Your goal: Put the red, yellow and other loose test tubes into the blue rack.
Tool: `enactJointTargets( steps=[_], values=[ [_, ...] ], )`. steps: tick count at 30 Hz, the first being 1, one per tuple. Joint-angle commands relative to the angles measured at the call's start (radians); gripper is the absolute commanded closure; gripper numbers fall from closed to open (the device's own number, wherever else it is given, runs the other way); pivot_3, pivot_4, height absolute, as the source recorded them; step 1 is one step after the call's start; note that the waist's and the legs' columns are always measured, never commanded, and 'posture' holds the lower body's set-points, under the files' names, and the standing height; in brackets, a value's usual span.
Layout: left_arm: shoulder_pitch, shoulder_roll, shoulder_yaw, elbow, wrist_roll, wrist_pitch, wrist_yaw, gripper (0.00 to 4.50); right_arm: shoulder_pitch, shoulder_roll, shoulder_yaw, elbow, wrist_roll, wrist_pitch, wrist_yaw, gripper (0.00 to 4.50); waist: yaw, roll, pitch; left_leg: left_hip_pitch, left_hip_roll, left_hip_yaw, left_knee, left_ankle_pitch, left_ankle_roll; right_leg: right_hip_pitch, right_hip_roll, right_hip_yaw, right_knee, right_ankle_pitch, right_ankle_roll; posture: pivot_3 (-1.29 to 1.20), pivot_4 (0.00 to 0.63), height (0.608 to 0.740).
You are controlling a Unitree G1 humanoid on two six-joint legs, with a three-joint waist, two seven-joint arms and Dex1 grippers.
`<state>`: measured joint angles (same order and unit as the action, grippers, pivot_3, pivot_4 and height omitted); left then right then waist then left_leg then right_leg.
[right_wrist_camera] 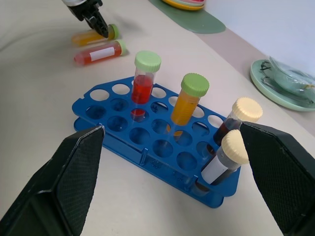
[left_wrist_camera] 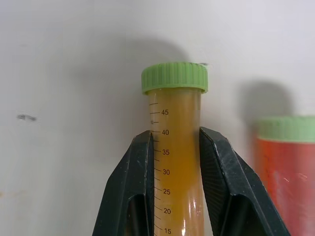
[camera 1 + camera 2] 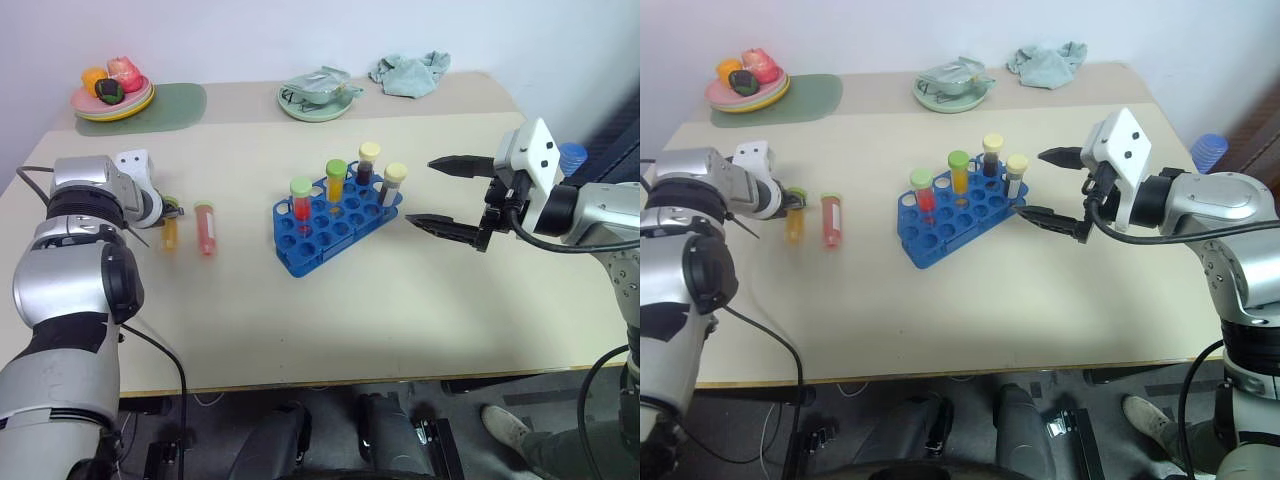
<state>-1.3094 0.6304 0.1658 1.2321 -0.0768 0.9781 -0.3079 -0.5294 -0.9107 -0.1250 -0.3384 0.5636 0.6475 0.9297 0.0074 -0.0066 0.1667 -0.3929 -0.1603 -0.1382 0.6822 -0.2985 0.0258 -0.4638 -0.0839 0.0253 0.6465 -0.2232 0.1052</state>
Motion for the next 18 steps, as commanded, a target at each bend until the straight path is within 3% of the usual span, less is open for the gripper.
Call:
enactJointTargets(
  steps=[1,3,6,8,14,18],
  values=[
    [0.032,0.054,-0.02,-0.219,-0.019,-0.005,-0.107,3.81,-0.006,0.004,-0.021,-0.013,0.006,-0.018,0.003,0.0,-0.002,0.0,0.0,0.0,0.0,0.0,0.0,0.0,0.0,0.0,0.0,0.0,0.0,0.0,0.0,0.0,0.15,0.74],
    [0.138,0.067,-0.002,-0.469,-0.07,-0.026,-0.189,3.81,0.005,0.003,-0.031,-0.016,0.008,-0.02,0.002,0.0,-0.01,0.0,0.0,0.0,0.0,0.0,-0.001,0.0,0.0,0.0,0.0,0.001,0.0,0.0,0.0,0.0,0.15,0.74],
    [0.357,0.074,0.138,-1.01,-0.308,0.004,-0.373,3.81,0.036,0.009,-0.056,-0.026,0.009,-0.024,-0.019,0.0,-0.02,0.0,0.0,0.0,0.0,0.0,-0.001,0.0,0.0,-0.001,-0.001,0.001,0.001,0.0,0.0,0.0,0.15,0.74],
    [0.463,0.045,0.191,-1.22,-0.374,-0.078,-0.396,3.81,0.056,0.017,-0.077,-0.039,0.017,-0.023,-0.037,0.0,-0.02,0.0,0.0,-0.001,0.0,0.0,0.0,0.0,0.0,-0.001,-0.001,0.001,0.0,0.0,0.0,0.0,0.15,0.74],
    [0.588,-0.113,0.248,-1.473,-0.63,-0.188,-0.502,3.81,0.149,0.032,-0.155,-0.116,0.029,-0.014,-0.099,0.0,-0.007,0.0,-0.001,0.002,0.0,0.0,0.002,0.0,0.0,0.002,-0.001,0.0,-0.002,0.0,0.0,0.0,0.15,0.74],
    [0.596,-0.162,0.181,-1.459,-0.645,-0.332,-0.597,3.81,0.203,0.036,-0.199,-0.169,0.042,0.001,-0.141,0.0,-0.004,0.0,-0.001,0.002,0.0,0.002,0.002,0.0,0.0,0.002,-0.001,0.001,-0.001,0.0,0.0,0.0,0.15,0.74]
  ],
)
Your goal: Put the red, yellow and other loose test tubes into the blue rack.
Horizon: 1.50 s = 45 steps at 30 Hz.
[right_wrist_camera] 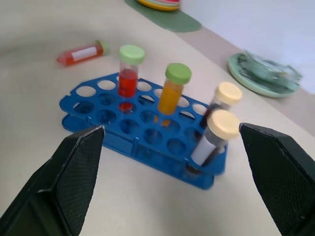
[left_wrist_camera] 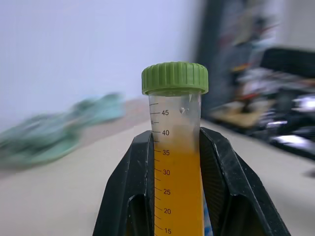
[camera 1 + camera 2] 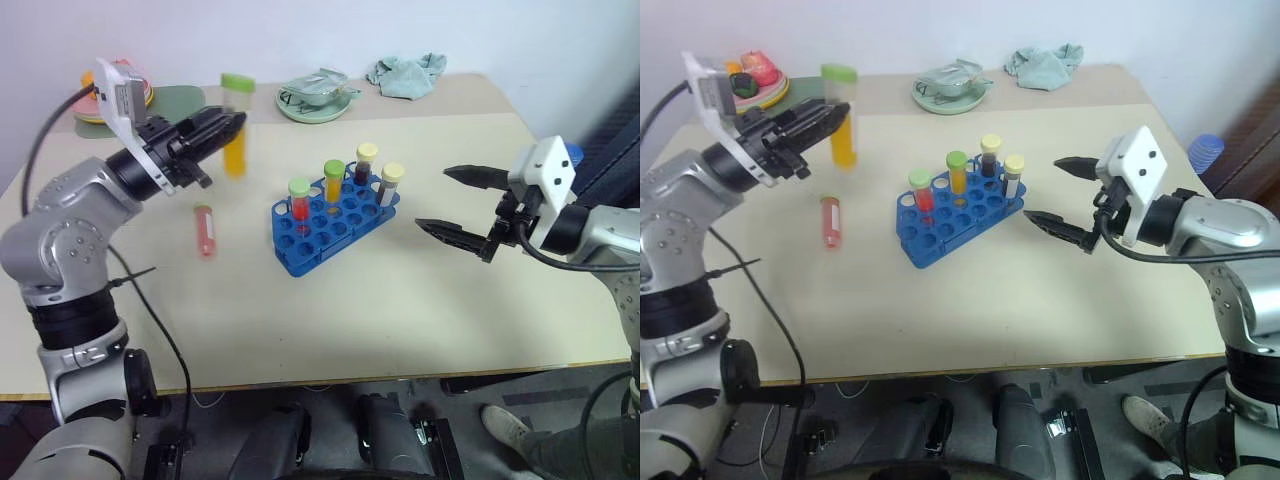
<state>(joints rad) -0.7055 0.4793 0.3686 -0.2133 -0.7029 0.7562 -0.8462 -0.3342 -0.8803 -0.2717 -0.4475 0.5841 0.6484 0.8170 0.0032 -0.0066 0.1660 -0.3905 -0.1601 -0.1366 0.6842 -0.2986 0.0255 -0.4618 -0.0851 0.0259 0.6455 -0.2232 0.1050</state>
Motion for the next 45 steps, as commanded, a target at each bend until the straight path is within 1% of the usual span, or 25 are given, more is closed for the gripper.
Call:
enactJointTargets(
  steps=[1,2,4,6,10,13,15,17,21,26,31,37,45],
  values=[
    [-0.004,-0.023,-0.053,0.007,-0.002,-0.153,-0.087,3.81,0.02,0.007,-0.06,-0.074,0.027,0.005,-0.038,0.0,0.001,0.0,0.0,0.0,0.0,0.0,0.0,0.0,0.0,0.0,0.0,0.0,0.0,0.0,0.0,0.0,0.15,0.74],
    [-0.004,-0.034,-0.08,0.03,0.017,-0.187,-0.099,3.81,0.03,0.006,-0.068,-0.086,0.032,0.009,-0.048,0.0,0.003,0.0,0.0,0.0,0.0,0.0,0.0,0.0,0.0,0.0,0.0,0.0,0.0,0.0,0.0,0.0,0.15,0.74],
    [-0.009,-0.069,-0.113,0.08,0.007,-0.229,-0.135,3.81,0.055,0.007,-0.088,-0.113,0.043,0.018,-0.066,0.0,0.01,0.0,0.0,0.0,0.0,0.001,0.0,0.0,0.0,0.0,0.0,0.0,0.0,0.0,0.0,0.0,0.15,0.74],
    [-0.009,-0.11,-0.148,0.159,0.034,-0.307,-0.163,3.81,0.086,0.011,-0.112,-0.145,0.052,0.028,-0.087,0.0,0.011,0.0,0.0,0.0,0.0,0.001,0.0,0.0,0.0,0.001,0.0,0.0,-0.001,0.0,0.0,0.0,0.15,0.74],
    [-0.001,-0.155,-0.215,0.297,0.09,-0.435,-0.24,3.81,0.125,0.016,-0.136,-0.192,0.065,0.047,-0.13,0.0,0.01,-0.001,-0.001,0.0,0.0,0.001,0.0,0.0,0.001,0.001,0.0,0.0,-0.002,0.0,0.0,0.0,0.15,0.74],
    [-0.008,-0.207,-0.272,0.395,0.162,-0.56,-0.256,3.81,0.171,0.019,-0.176,-0.237,0.078,0.062,-0.157,0.0,0.012,-0.001,-0.001,0.0,0.0,0.001,-0.001,0.0,0.0,0.001,0.0,0.0,-0.001,0.0,0.0,0.0,0.15,0.74],
    [-0.021,-0.243,-0.288,0.423,0.18,-0.595,-0.234,3.81,0.204,0.021,-0.208,-0.273,0.094,0.075,-0.175,0.0,0.012,-0.001,-0.001,0.0,0.0,0.001,-0.001,0.0,0.001,0.001,-0.001,0.0,-0.002,0.0,0.0,0.0,0.15,0.74],
    [-0.024,-0.278,-0.299,0.404,0.182,-0.597,-0.195,3.81,0.24,0.025,-0.238,-0.323,0.115,0.092,-0.198,0.0,0.011,-0.001,0.0,0.0,0.0,0.001,-0.001,0.0,0.001,0.001,-0.001,0.0,-0.002,0.0,0.0,0.0,0.15,0.74],
    [-0.011,-0.294,-0.32,0.389,0.228,-0.624,-0.128,3.81,0.247,0.024,-0.239,-0.376,0.153,0.128,-0.252,0.0,0.006,-0.001,-0.001,0.0,0.0,0.001,-0.001,0.0,0.001,0.001,0.0,0.0,-0.002,0.0,0.0,0.0,0.15,0.74],
    [-0.006,-0.34,-0.366,0.393,0.335,-0.694,0.006,3.81,0.181,0.008,-0.203,-0.392,0.207,0.178,-0.316,0.0,0.012,-0.001,-0.001,0.001,0.0,0.001,0.0,0.0,0.001,0.002,-0.001,0.001,-0.001,0.0,0.0,0.0,0.15,0.74],
    [-0.002,-0.377,-0.389,0.425,0.381,-0.728,0.075,3.81,0.123,-0.005,-0.176,-0.386,0.244,0.21,-0.352,0.0,0.012,-0.001,-0.001,0.001,0.0,0.001,-0.001,-0.001,0.001,0.002,-0.001,0.0,-0.003,0.0,0.0,0.0,0.15,0.74],
    [-0.019,-0.403,-0.403,0.477,0.393,-0.749,0.089,3.81,0.085,-0.01,-0.152,-0.37,0.252,0.218,-0.371,0.0,0.011,-0.001,-0.001,0.001,0.0,0.001,-0.001,-0.001,0.001,0.002,0.0,0.0,-0.002,0.0,0.0,0.0,0.15,0.74],
    [-0.013,-0.415,-0.402,0.457,0.376,-0.72,0.089,3.81,0.112,-0.005,-0.157,-0.369,0.244,0.196,-0.366,0.0,0.011,-0.001,-0.001,0.001,0.0,0.001,-0.001,-0.001,0.001,0.002,0.0,0.0,-0.003,0.0,0.0,0.0,0.15,0.74]
  ],
)
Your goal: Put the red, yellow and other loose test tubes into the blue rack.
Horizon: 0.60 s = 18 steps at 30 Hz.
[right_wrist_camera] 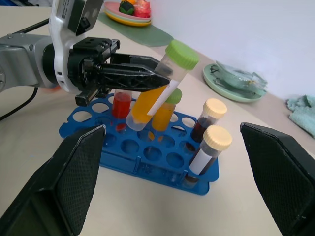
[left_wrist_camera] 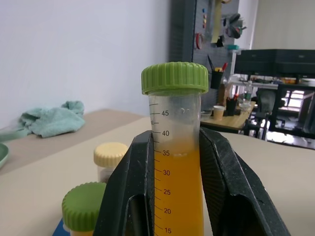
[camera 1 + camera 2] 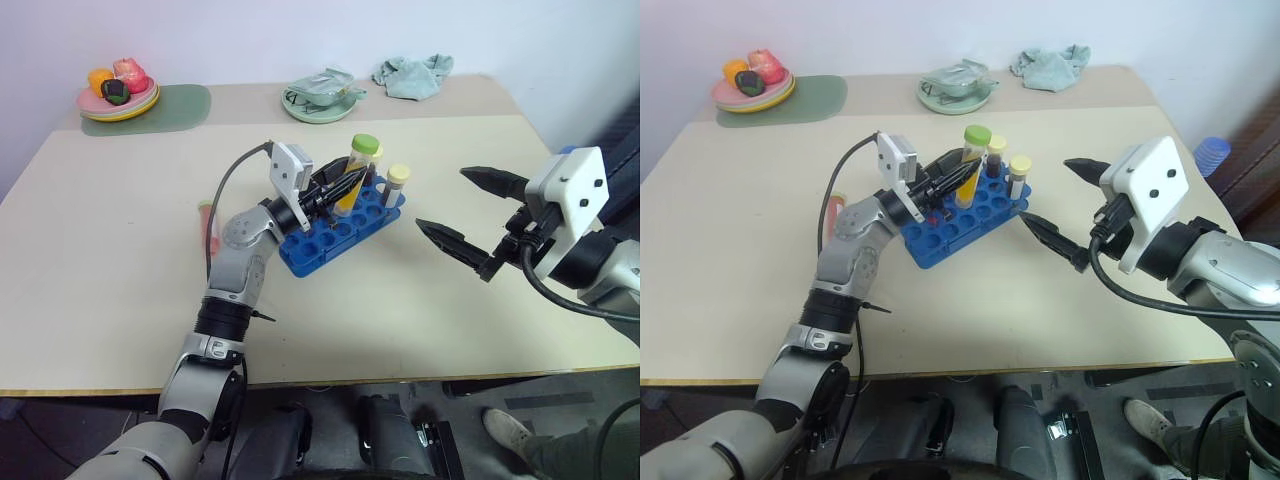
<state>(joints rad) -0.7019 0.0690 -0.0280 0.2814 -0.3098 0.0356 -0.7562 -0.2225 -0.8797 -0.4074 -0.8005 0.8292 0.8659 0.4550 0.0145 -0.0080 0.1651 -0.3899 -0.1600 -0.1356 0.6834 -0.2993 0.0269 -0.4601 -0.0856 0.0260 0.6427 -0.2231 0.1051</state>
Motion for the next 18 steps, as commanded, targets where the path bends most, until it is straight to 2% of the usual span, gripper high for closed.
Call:
enactJointTargets(
  steps=[1,13,18],
  values=[
    [-0.02,-0.008,-0.007,-0.032,-0.02,0.002,-0.007,3.81,0.006,-0.003,-0.022,-0.016,-0.004,-0.026,-0.003,0.0,-0.001,0.0,0.0,0.0,0.0,0.0,0.0,0.0,0.0,0.0,0.0,0.0,0.0,0.0,0.0,0.0,0.15,0.74],
    [-0.02,-0.031,-0.003,-0.007,-0.026,0.015,-0.024,3.81,0.038,-0.003,-0.037,-0.036,0.008,-0.04,-0.019,0.0,0.0,0.0,0.0,0.0,0.0,0.0,0.0,0.0,0.0,0.0,0.0,0.0,0.0,0.0,0.0,0.0,0.15,0.74],
    [-0.028,-0.031,0.033,-0.025,-0.098,0.067,-0.056,3.81,0.049,-0.004,-0.039,-0.041,0.009,-0.044,-0.025,0.0,-0.001,0.0,0.0,0.0,0.0,0.0,0.0,0.0,0.0,0.0,0.0,0.0,0.0,0.0,0.0,0.0,0.15,0.74]
  ],
)
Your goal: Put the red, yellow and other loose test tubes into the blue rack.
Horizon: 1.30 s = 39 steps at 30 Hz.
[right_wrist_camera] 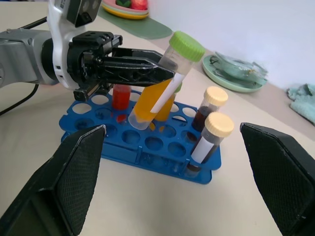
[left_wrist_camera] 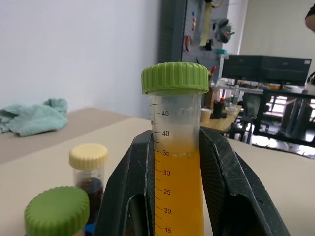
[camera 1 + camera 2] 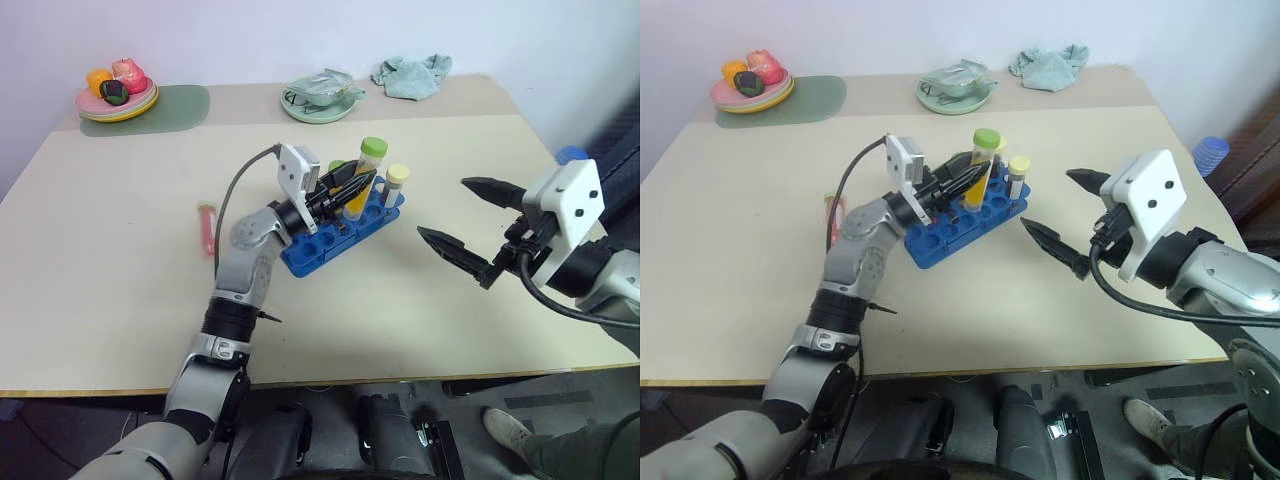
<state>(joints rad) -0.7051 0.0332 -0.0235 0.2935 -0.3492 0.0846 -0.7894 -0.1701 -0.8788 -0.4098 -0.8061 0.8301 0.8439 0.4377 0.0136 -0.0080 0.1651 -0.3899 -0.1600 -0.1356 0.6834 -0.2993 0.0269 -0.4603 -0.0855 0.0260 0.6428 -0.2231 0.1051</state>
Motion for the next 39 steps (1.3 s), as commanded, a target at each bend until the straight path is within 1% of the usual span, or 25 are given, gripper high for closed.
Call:
enactJointTargets(
  steps=[1,7,10,16,19,21,24,25,27,28,31,34,37,39],
  values=[
    [-0.033,0.012,0.044,-0.039,-0.078,0.028,-0.026,3.81,-0.005,-0.005,-0.036,-0.035,0.01,-0.022,-0.009,0.0,-0.001,0.0,0.0,0.0,0.0,0.0,0.0,0.0,0.0,0.0,0.0,0.0,0.0,0.0,0.0,0.0,0.15,0.74],
    [-0.094,0.06,0.112,0.003,-0.13,0.004,-0.053,3.81,-0.011,-0.008,-0.033,-0.021,0.005,-0.028,-0.001,0.0,0.001,0.0,0.0,0.0,0.0,0.0,0.0,0.0,0.0,0.0,0.0,0.0,0.0,0.0,0.0,0.0,0.15,0.74],
    [-0.144,0.079,0.165,0.022,-0.161,-0.007,-0.036,3.81,-0.016,-0.01,-0.027,-0.007,-0.002,-0.036,0.006,0.0,0.001,0.0,0.0,0.0,0.0,0.0,0.0,0.0,0.0,0.0,0.0,0.0,0.0,0.0,0.0,0.0,0.15,0.74],
    [-0.23,0.133,0.242,0.095,-0.168,-0.051,-0.006,3.81,-0.016,-0.015,-0.028,0.034,-0.022,-0.068,0.042,0.0,-0.001,0.0,0.0,0.0,0.0,0.0,0.0,0.0,0.0,0.0,0.0,0.0,0.0,0.0,0.0,0.0,0.15,0.74],
    [-0.279,0.24,0.342,0.196,-0.155,-0.093,0.073,3.81,-0.046,-0.012,0.014,0.07,-0.057,-0.101,0.058,0.0,-0.002,-0.002,0.001,0.0,0.0,0.0,0.0,0.0,0.0,0.0,0.0,0.0,0.0,0.0,0.0,0.0,0.15,0.74],
    [-0.286,0.295,0.36,0.261,-0.134,-0.131,0.093,3.81,-0.071,-0.001,0.037,0.09,-0.073,-0.118,0.062,0.0,-0.016,-0.002,0.001,0.0,0.0,0.001,0.0,0.0,0.0,-0.002,0.001,0.0,0.002,0.0,0.0,0.0,0.15,0.74],
    [-0.207,0.399,0.338,0.291,-0.092,-0.188,-0.017,3.81,-0.078,0.012,0.052,0.103,-0.082,-0.138,0.074,0.0,-0.019,-0.001,0.001,0.0,0.001,0.001,-0.001,0.0,-0.001,-0.002,0.001,0.0,0.003,0.0,0.0,0.0,0.15,0.74],
    [-0.169,0.422,0.333,0.273,-0.093,-0.193,-0.058,3.81,-0.074,0.012,0.05,0.108,-0.084,-0.144,0.082,0.0,-0.019,-0.001,0.0,0.0,0.001,0.001,-0.001,0.0,-0.001,-0.002,0.001,0.0,0.002,0.0,0.0,0.0,0.15,0.74],
    [-0.069,0.468,0.346,0.191,-0.142,-0.143,-0.138,3.81,-0.078,0.014,0.051,0.109,-0.08,-0.141,0.082,0.0,-0.019,-0.001,0.0,0.0,0.0,0.001,0.0,0.0,0.0,-0.002,0.0,0.0,0.002,0.0,0.0,0.0,0.15,0.74],
    [-0.023,0.473,0.345,0.141,-0.161,-0.121,-0.157,3.81,-0.077,0.012,0.044,0.119,-0.079,-0.145,0.09,0.0,-0.021,-0.001,0.0,0.0,0.0,0.001,0.0,0.0,0.0,-0.001,0.0,0.0,0.002,0.0,0.0,0.0,0.15,0.74],
    [0.136,0.463,0.329,-0.049,-0.219,-0.046,-0.186,3.81,-0.089,0.0,0.031,0.152,-0.075,-0.15,0.112,0.0,-0.015,-0.003,0.001,0.0,0.0,0.0,0.0,0.0,0.0,-0.001,0.0,-0.001,0.002,0.0,0.0,0.0,0.15,0.74],
    [0.276,0.424,0.294,-0.223,-0.263,0.015,-0.177,3.81,-0.119,-0.016,0.032,0.182,-0.075,-0.149,0.133,0.0,-0.002,-0.002,0.0,0.0,0.0,0.0,0.0,0.0,0.0,-0.001,0.0,-0.001,0.001,0.0,0.0,0.0,0.15,0.74],
    [0.388,0.37,0.226,-0.363,-0.286,0.049,-0.179,3.81,-0.155,-0.034,0.048,0.195,-0.078,-0.139,0.145,0.0,0.0,-0.002,0.0,0.0,0.0,0.0,0.0,0.0,0.0,-0.001,0.0,0.0,0.001,0.0,0.0,0.0,0.15,0.74],
    [0.432,0.324,0.147,-0.424,-0.265,0.042,-0.187,3.81,-0.17,-0.05,0.043,0.213,-0.078,-0.134,0.162,0.0,0.001,-0.002,0.0,0.0,0.0,0.0,0.0,0.0,0.001,0.0,0.0,-0.001,0.0,0.0,0.0,0.0,0.15,0.74]
  ],
)
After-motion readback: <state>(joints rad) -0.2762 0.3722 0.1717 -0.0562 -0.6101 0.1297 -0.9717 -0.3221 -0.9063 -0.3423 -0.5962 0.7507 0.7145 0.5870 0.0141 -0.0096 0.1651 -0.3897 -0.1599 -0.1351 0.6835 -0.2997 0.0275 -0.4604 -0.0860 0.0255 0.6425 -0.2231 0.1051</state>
